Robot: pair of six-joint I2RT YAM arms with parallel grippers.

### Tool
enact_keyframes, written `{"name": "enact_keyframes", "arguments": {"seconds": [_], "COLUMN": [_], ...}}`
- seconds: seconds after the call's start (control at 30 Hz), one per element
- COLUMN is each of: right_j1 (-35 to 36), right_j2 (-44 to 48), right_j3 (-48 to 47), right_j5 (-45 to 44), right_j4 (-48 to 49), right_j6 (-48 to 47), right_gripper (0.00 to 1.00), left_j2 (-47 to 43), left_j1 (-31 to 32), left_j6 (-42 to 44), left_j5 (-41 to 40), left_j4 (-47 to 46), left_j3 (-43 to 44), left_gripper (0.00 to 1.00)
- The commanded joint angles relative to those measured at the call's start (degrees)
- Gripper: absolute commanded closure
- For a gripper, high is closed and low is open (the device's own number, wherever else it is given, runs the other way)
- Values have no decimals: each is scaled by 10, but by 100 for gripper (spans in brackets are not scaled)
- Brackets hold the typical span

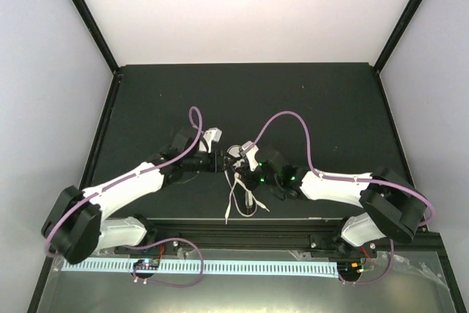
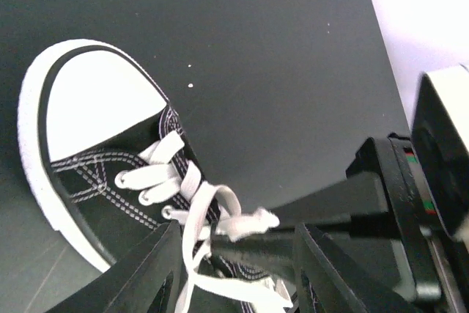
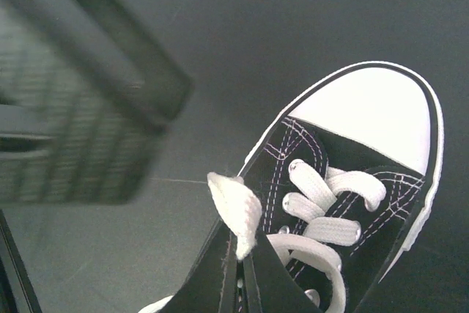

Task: Tie the shoes

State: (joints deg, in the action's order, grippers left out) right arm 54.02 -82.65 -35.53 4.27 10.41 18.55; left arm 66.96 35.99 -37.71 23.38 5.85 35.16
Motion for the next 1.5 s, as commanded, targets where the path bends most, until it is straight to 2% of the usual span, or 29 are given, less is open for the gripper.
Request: {"name": "enact_keyframes", "arguments": {"seconds": [0.0,0.43,0.67,1.03,1.1,1.23,1.3,1.43,1.47], "right_j1": [1,1,1,1,1,1,1,1,1], "right_j2": [13,3,2,1,1,6,14,61,76], "right_j3": [4,2,-1,-2,-1,-2,-5,5,12], "right_j5": [0,0,0,6,10,17,15,3,0], "right_j4": [34,38,37,38,40,31,13,-34,-47], "right_j6": [2,2,2,0,-2,-7,-7,-5,-4], "right_gripper": [98,98,98,98,98,98,91,56,51], "left_j2": [52,60,73,92,93,99,96,82,79], "left_j1": [-10,-9,-9,-9,-10,-10,-10,-10,-10], "left_j6": [13,9,-1,-7,-8,-8,-9,-15,-15], "left_j5": [79,95,105,94,94,93,89,84,83], "left_j4": [-60,-71,-75,-85,-97,-114,-121,-133,-133], "left_j3": [37,15,3,-1,-4,-5,-9,-25,-27], "left_gripper": [57,55,64,63,67,91,98,98,98]}}
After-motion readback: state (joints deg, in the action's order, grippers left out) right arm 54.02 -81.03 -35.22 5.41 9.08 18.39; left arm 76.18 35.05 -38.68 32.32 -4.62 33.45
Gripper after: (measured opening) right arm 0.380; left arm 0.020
